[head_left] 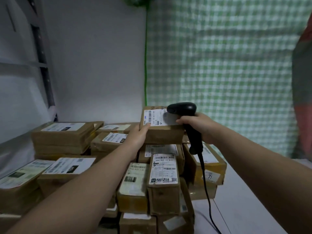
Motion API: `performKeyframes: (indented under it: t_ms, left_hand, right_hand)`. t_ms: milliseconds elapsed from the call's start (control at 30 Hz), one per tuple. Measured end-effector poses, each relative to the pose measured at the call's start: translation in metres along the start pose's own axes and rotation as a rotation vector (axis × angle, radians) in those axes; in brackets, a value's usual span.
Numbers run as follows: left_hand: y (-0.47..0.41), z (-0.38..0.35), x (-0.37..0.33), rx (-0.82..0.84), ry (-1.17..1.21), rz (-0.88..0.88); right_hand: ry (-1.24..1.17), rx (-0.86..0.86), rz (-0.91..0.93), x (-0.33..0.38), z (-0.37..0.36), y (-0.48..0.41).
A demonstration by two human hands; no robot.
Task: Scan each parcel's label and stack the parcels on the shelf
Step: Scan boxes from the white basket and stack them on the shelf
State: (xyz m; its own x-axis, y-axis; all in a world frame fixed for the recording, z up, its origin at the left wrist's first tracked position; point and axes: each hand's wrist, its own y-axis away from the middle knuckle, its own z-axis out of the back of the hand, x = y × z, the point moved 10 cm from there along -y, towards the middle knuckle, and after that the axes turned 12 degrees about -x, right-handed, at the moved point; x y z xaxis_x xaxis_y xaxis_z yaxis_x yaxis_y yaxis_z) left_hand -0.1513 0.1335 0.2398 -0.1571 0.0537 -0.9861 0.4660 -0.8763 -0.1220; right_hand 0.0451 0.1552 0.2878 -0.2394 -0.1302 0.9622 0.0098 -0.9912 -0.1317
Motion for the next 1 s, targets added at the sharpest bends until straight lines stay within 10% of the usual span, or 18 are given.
performKeyframes:
  t_ms: [633, 1000]
  left_hand:
    - [-0.015, 0.004, 0.006, -0.111, -1.03, -0.586]
    - [0.07, 0.046, -0.034, -0.114, -0.884, -0.8]
  right_hand:
    - [0.481, 0.089, 0.164, -0.025, -0.038, -0.018]
    - [0.654, -0.061, 0.418, 0.032, -0.009, 0.069]
